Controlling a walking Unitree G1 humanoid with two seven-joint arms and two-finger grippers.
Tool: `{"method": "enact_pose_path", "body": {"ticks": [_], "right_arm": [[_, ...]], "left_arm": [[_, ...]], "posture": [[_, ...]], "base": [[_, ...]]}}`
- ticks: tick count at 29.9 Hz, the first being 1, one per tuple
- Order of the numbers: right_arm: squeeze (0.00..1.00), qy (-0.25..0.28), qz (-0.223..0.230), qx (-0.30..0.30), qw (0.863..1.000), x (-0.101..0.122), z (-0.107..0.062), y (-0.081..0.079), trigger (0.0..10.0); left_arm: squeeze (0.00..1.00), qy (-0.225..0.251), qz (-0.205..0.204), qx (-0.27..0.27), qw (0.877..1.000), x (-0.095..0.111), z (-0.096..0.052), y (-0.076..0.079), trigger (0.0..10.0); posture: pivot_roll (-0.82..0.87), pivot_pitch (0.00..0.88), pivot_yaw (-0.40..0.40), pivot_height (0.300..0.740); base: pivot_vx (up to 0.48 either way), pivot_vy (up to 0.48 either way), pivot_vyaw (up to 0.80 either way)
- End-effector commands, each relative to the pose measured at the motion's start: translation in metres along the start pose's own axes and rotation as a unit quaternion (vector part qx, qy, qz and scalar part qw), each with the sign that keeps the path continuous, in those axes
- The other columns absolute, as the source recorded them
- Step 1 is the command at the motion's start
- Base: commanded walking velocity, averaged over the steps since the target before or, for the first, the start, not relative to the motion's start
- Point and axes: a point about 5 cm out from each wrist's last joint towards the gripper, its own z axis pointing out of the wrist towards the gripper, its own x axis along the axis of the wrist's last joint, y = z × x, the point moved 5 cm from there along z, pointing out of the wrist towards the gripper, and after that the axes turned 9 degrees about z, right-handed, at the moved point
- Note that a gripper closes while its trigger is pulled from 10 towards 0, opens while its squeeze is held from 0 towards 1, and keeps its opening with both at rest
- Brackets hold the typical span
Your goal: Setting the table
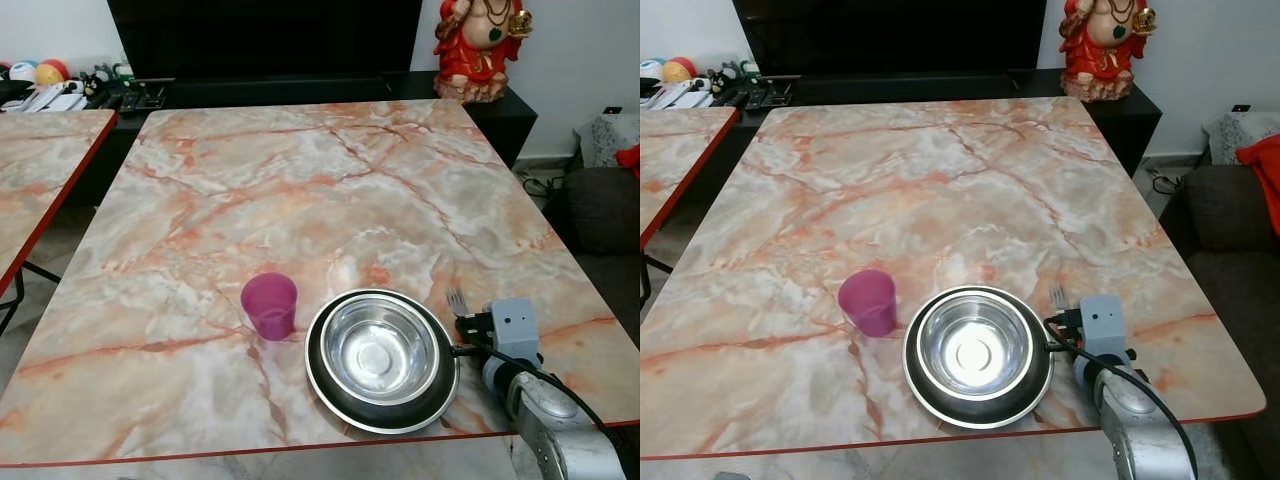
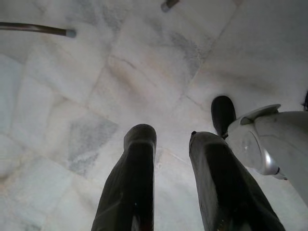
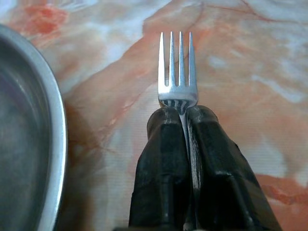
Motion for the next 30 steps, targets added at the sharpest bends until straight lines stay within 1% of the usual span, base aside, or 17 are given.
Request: {"method": "enact_pose_path", "body": {"ticks": [1,7,12,20,25,30], "right_arm": [[0.0,-0.053,0.024,-0.018,0.998,-0.032,-0.002,0.005,10.0],[0.0,-0.036,0.026,-0.017,0.999,-0.023,0.0,0.002,10.0],[0.0,-0.032,0.024,-0.015,0.999,-0.02,0.003,0.002,10.0],[0.0,-0.016,0.021,-0.008,1.0,-0.009,0.009,-0.003,10.0],[0.0,-0.015,0.018,-0.009,1.0,-0.007,0.012,-0.001,10.0],[0.0,0.001,0.02,-0.008,1.0,0.003,0.014,-0.002,10.0]], "left_arm": [[0.0,-0.019,0.006,-0.001,1.0,-0.01,-0.002,-0.004,10.0],[0.0,-0.019,0.005,-0.003,1.0,-0.01,-0.002,-0.001,10.0],[0.0,-0.02,0.0,-0.003,1.0,-0.012,-0.002,0.001,10.0],[0.0,-0.022,-0.004,0.014,1.0,-0.014,-0.004,-0.005,10.0],[0.0,-0.02,-0.007,0.015,1.0,-0.013,-0.003,-0.003,10.0],[0.0,-0.019,-0.01,0.013,1.0,-0.012,-0.002,0.0,10.0]], "posture": [[-0.05,0.188,0.068,0.74],[-0.05,0.182,0.063,0.74],[-0.04,0.177,0.056,0.74],[-0.04,0.148,0.038,0.74],[-0.04,0.133,0.03,0.74],[-0.04,0.129,0.026,0.74]], "base": [[0.0,0.0,0.0],[0.0,0.0,0.0],[0.0,0.0,0.0],[0.0,0.0,0.0],[0.0,0.0,0.0],[0.0,0.0,0.0]]}}
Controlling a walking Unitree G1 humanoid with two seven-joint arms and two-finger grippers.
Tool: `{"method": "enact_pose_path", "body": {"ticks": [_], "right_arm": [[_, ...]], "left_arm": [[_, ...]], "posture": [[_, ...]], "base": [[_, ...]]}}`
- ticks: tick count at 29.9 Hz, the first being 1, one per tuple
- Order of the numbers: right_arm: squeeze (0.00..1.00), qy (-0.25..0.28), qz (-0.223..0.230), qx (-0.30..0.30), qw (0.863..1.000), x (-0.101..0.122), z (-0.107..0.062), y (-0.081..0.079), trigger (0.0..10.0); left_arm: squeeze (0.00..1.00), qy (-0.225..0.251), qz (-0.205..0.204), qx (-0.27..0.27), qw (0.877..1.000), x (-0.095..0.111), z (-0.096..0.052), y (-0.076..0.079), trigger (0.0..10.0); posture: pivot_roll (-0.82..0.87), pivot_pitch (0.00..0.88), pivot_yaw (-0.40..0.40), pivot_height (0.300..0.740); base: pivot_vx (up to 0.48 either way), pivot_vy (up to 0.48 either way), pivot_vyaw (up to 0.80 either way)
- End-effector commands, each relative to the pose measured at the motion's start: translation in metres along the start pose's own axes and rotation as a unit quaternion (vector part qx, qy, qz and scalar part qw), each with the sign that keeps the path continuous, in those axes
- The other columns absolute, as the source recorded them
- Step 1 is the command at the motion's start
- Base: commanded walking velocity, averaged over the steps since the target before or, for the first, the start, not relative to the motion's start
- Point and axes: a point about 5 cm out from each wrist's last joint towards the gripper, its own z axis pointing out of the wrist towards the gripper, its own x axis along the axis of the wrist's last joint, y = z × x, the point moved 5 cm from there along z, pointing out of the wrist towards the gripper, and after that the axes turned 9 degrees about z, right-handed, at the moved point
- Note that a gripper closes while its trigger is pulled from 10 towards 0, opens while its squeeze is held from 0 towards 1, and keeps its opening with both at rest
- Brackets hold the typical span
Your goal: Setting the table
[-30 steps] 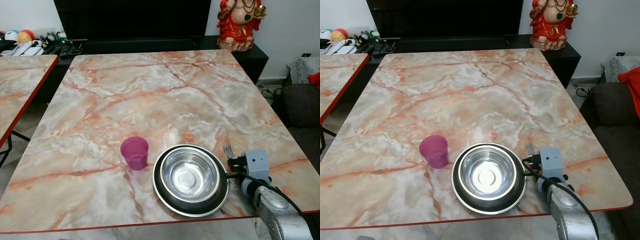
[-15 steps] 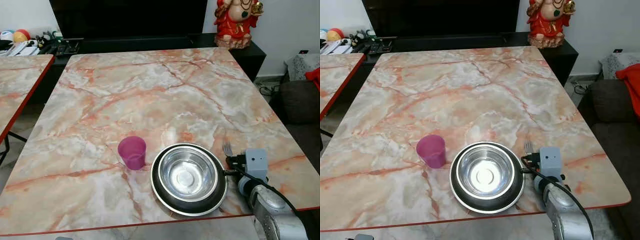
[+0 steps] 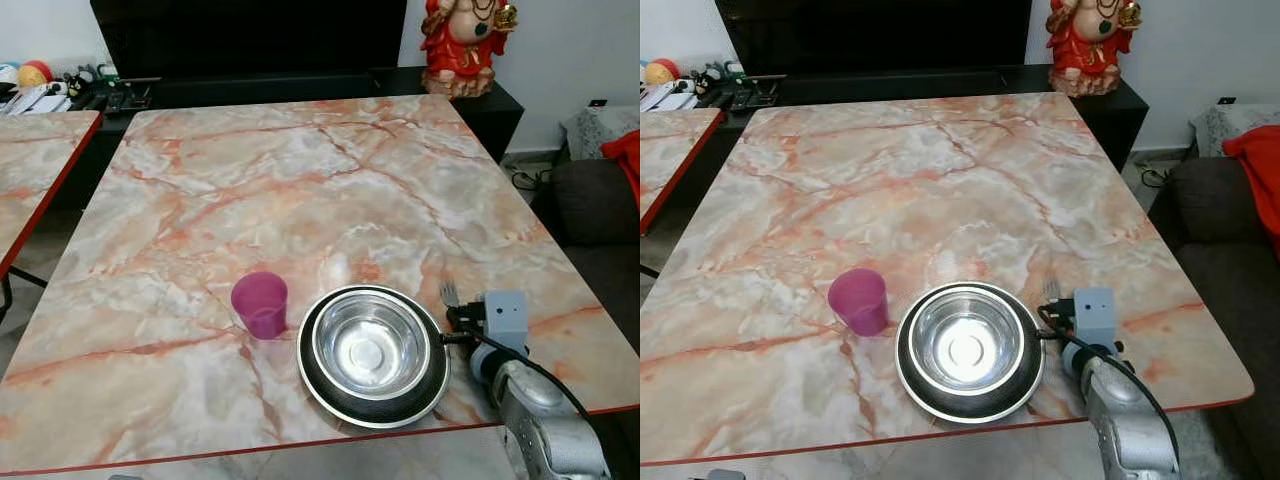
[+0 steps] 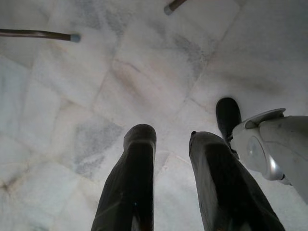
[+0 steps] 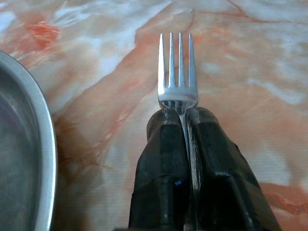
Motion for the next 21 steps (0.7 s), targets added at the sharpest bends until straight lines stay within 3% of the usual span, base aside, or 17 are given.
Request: {"method": "enact_pose_path", "body": {"ticks": [1,9,21], "right_arm": [[0.0,-0.012,0.003,-0.017,1.0,-0.005,0.001,0.008,10.0],[0.0,0.017,0.005,0.001,1.0,0.007,0.003,-0.003,10.0],[0.0,0.063,-0.013,0.001,0.998,0.026,-0.01,-0.016,10.0]], "left_arm": [[0.0,-0.018,-0.006,0.001,1.0,-0.012,-0.002,0.001,10.0],[0.0,-0.019,-0.008,0.003,1.0,-0.014,-0.003,0.0,10.0],[0.0,-0.018,-0.006,0.003,1.0,-0.013,-0.003,0.0,10.0]], "posture": [[-0.04,0.129,0.026,0.74],[-0.04,0.13,0.028,0.74],[-0.05,0.134,0.029,0.74]], "base": [[0.0,0.0,0.0],[0.0,0.0,0.0],[0.0,0.0,0.0]]}}
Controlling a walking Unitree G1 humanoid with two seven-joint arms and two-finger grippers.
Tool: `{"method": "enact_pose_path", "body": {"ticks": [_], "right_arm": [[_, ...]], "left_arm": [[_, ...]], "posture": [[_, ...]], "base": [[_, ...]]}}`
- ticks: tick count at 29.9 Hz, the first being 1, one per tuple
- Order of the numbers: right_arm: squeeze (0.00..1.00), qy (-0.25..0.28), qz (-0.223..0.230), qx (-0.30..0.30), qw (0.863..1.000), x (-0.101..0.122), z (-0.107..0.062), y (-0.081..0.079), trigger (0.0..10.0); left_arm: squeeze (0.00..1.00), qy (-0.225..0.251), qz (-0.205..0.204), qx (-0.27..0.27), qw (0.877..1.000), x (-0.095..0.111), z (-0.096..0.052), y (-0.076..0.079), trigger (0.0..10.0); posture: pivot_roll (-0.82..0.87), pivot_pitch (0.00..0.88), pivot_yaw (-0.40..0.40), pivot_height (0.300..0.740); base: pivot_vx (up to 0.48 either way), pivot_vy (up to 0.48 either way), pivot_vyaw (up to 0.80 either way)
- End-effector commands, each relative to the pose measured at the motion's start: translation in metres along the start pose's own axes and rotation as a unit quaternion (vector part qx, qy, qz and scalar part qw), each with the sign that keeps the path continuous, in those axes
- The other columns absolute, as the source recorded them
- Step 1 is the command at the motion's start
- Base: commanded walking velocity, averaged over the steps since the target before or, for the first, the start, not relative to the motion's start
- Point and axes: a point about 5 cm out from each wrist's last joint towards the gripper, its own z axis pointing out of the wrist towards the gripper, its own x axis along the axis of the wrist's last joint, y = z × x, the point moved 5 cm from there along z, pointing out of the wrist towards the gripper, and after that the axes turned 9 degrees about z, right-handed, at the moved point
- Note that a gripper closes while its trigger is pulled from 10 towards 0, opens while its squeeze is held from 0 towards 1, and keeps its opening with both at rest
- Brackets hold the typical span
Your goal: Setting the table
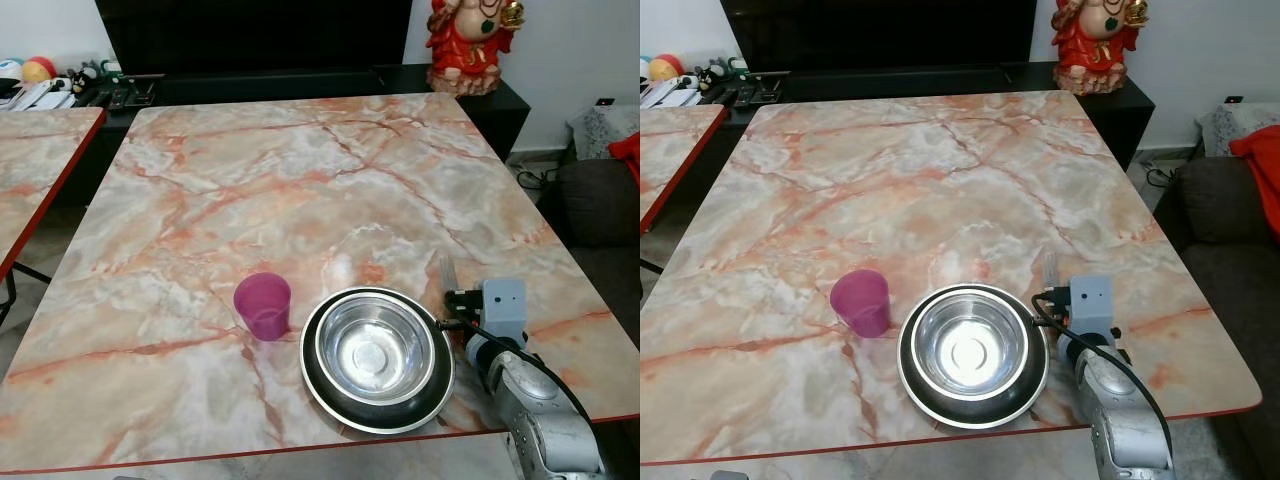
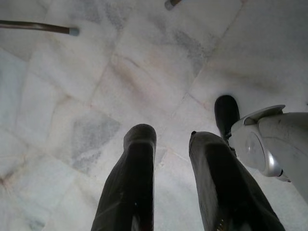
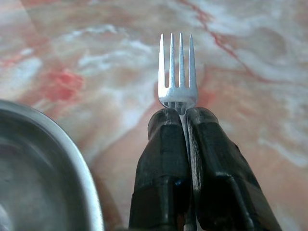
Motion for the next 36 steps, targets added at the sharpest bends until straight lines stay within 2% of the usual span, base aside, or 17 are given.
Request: {"method": "enact_pose_path", "body": {"ticks": [1,6,11,20,21,22,23,24,25,34,35,36], "right_arm": [[0.0,0.001,-0.003,0.0,1.0,0.0,-0.003,-0.002,10.0],[0.0,-0.034,-0.014,-0.017,0.999,-0.016,-0.007,0.009,10.0],[0.0,-0.047,-0.036,-0.017,0.998,-0.023,-0.01,0.011,10.0],[0.0,-0.054,-0.023,-0.012,0.998,-0.028,-0.01,0.007,10.0],[0.05,-0.054,-0.023,-0.012,0.998,-0.028,-0.01,0.007,10.0],[0.06,-0.055,-0.023,-0.012,0.998,-0.029,-0.01,0.006,10.0],[0.17,-0.055,-0.022,-0.011,0.998,-0.029,-0.01,0.006,10.0],[0.17,-0.055,-0.022,-0.011,0.998,-0.029,-0.01,0.006,10.0],[0.44,-0.057,-0.019,-0.01,0.998,-0.03,-0.01,0.005,10.0],[0.44,-0.061,-0.018,-0.012,0.998,-0.033,-0.008,0.006,10.0],[0.47,-0.062,-0.019,-0.012,0.998,-0.033,-0.008,0.007,10.0],[0.55,-0.062,-0.019,-0.012,0.998,-0.033,-0.008,0.007,10.0]], "left_arm": [[0.0,-0.017,-0.004,0.003,1.0,-0.012,-0.003,-0.001,10.0],[0.0,-0.016,-0.006,0.001,1.0,-0.011,-0.002,0.001,10.0],[0.0,-0.016,-0.006,0.001,1.0,-0.011,-0.002,0.001,10.0],[0.0,-0.016,-0.004,0.002,1.0,-0.011,-0.002,-0.001,10.0],[0.0,-0.016,-0.004,0.002,1.0,-0.011,-0.002,-0.001,10.0],[0.0,-0.016,-0.004,0.002,1.0,-0.011,-0.002,-0.001,10.0],[0.0,-0.015,-0.004,0.002,1.0,-0.011,-0.002,-0.001,10.0],[0.0,-0.015,-0.004,0.002,1.0,-0.011,-0.002,-0.001,10.0],[0.0,-0.015,-0.003,0.002,1.0,-0.011,-0.002,-0.001,10.0],[0.0,-0.015,-0.004,0.002,1.0,-0.01,-0.002,-0.001,10.0],[0.0,-0.015,-0.004,0.003,1.0,-0.01,-0.002,-0.001,10.0],[0.0,-0.015,-0.005,0.003,1.0,-0.01,-0.002,-0.001,10.0]], "posture": [[-0.05,0.134,0.029,0.74],[-0.05,0.132,0.024,0.74],[-0.05,0.134,0.024,0.74],[-0.05,0.139,0.029,0.74],[-0.05,0.139,0.029,0.74],[-0.05,0.139,0.029,0.74],[-0.05,0.139,0.029,0.74],[-0.05,0.139,0.029,0.74],[-0.05,0.14,0.03,0.74],[-0.05,0.138,0.026,0.74],[-0.04,0.14,0.025,0.74],[-0.04,0.14,0.025,0.74]], "base": [[0.0,0.0,0.0],[0.0,0.0,0.0],[0.0,0.0,0.0],[0.0,0.0,0.0],[0.0,0.0,0.0],[0.0,0.0,0.0],[0.0,0.0,0.0],[0.0,0.0,0.0],[0.0,0.0,0.0],[0.0,0.0,0.0],[0.0,0.0,0.0],[0.0,0.0,0.0]]}}
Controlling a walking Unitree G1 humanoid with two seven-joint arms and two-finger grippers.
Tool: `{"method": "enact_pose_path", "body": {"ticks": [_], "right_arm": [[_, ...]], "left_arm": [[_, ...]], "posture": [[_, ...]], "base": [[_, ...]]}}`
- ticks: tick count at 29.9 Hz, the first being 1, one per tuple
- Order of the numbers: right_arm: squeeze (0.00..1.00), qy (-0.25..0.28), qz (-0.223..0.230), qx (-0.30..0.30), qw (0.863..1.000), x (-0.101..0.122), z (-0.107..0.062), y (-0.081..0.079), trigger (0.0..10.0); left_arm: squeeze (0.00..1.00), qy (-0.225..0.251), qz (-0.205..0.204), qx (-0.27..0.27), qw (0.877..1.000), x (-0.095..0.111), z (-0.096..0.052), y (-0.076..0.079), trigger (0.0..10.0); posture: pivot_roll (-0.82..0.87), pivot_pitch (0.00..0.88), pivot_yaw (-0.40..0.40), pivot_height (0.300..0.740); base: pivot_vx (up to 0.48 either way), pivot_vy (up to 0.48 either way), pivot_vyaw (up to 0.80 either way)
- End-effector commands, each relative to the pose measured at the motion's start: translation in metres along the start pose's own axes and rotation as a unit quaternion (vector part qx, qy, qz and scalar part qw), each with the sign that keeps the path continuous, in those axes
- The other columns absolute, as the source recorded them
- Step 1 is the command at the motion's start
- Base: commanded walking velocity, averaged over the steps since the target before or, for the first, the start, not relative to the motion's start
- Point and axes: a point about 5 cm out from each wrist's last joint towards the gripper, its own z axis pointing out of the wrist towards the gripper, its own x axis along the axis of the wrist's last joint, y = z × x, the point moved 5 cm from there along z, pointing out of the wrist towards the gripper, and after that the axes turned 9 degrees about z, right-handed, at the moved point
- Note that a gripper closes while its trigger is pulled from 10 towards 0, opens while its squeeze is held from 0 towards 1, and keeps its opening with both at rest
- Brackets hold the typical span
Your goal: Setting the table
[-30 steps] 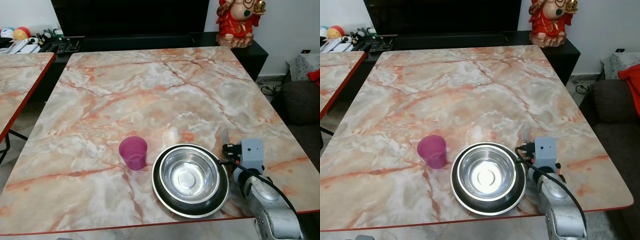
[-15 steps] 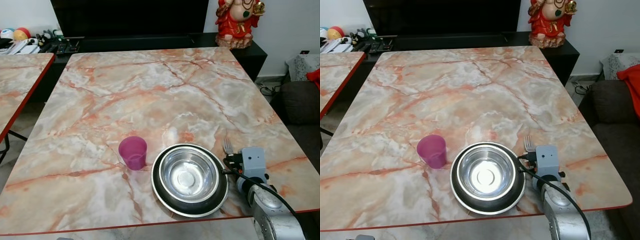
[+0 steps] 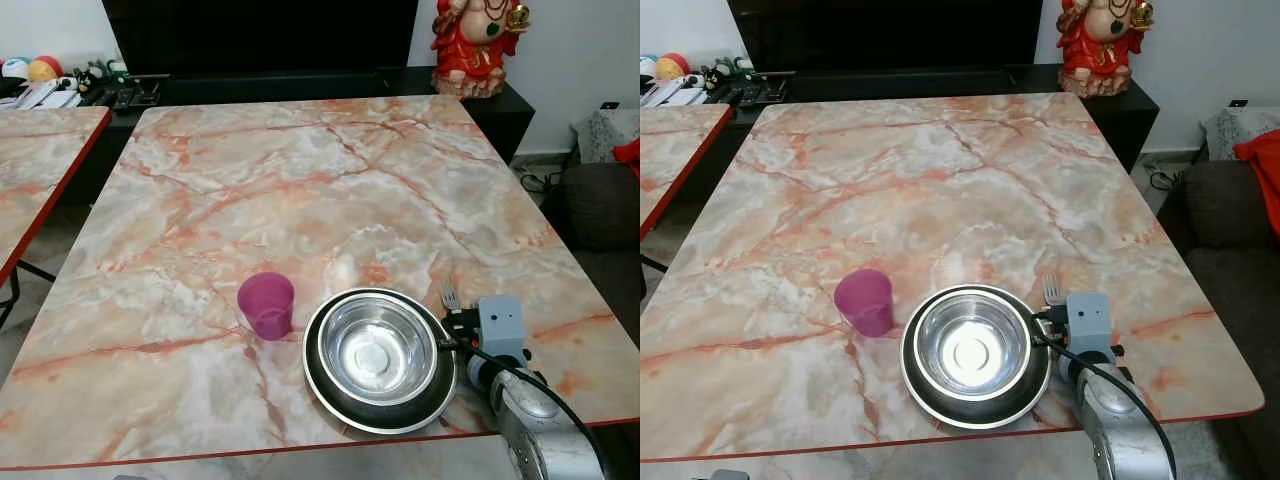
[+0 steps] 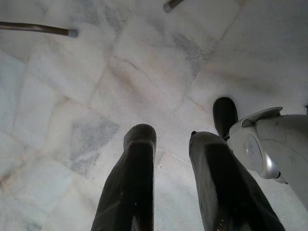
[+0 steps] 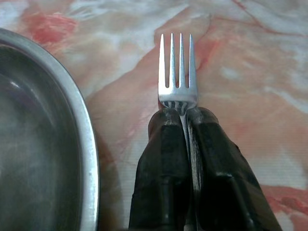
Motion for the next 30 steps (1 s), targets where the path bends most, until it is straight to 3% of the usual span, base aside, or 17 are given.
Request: {"method": "enact_pose_path", "body": {"ticks": [1,10,12,16,17,18,19,20,21,30], "right_arm": [[0.58,-0.006,0.003,0.001,1.0,-0.002,0.001,-0.001,10.0],[0.58,-0.007,0.002,0.003,1.0,-0.003,0.003,-0.001,10.0],[0.66,-0.008,0.001,0.003,1.0,-0.003,0.003,-0.001,10.0],[0.64,-0.006,-0.001,0.001,1.0,-0.001,0.004,0.0,10.0],[0.58,-0.005,-0.002,-0.001,1.0,0.0,0.004,0.001,10.0],[0.38,0.005,-0.002,-0.005,1.0,0.004,0.004,0.003,10.0],[0.12,0.009,-0.002,-0.006,1.0,0.006,0.003,0.003,10.0],[0.12,0.013,-0.002,-0.006,1.0,0.008,0.003,0.004,10.0],[0.0,0.017,-0.001,-0.006,1.0,0.01,0.003,0.004,10.0],[0.0,0.056,0.007,0.0,0.998,0.032,0.001,0.003,10.0]], "left_arm": [[0.0,-0.017,-0.005,0.003,1.0,-0.012,-0.003,-0.001,10.0],[0.0,-0.017,-0.006,0.004,1.0,-0.012,-0.003,-0.001,10.0],[0.0,-0.016,-0.007,0.004,1.0,-0.011,-0.002,0.0,10.0],[0.0,-0.016,-0.008,0.004,1.0,-0.011,-0.002,0.0,10.0],[0.0,-0.016,-0.008,0.004,1.0,-0.011,-0.002,0.0,10.0],[0.0,-0.016,-0.008,0.003,1.0,-0.011,-0.002,0.001,10.0],[0.0,-0.016,-0.008,0.003,1.0,-0.011,-0.002,0.001,10.0],[0.0,-0.017,-0.008,0.003,1.0,-0.011,-0.002,0.0,10.0],[0.0,-0.017,-0.008,0.004,1.0,-0.011,-0.002,0.0,10.0],[0.0,-0.016,-0.008,0.003,1.0,-0.011,-0.002,0.001,10.0]], "posture": [[-0.04,0.14,0.025,0.74],[-0.04,0.136,0.022,0.74],[-0.04,0.135,0.021,0.74],[-0.04,0.133,0.02,0.74],[-0.04,0.133,0.02,0.74],[-0.04,0.132,0.019,0.74],[-0.04,0.132,0.019,0.74],[-0.04,0.132,0.02,0.74],[-0.04,0.132,0.02,0.74],[-0.05,0.128,0.019,0.74]], "base": [[0.0,0.0,0.0],[0.0,0.0,0.0],[0.0,0.0,0.0],[0.0,0.0,0.0],[0.0,0.0,0.0],[0.0,0.0,0.0],[0.0,0.0,0.0],[0.0,0.0,0.0],[0.0,0.0,0.0],[0.0,0.0,0.0]]}}
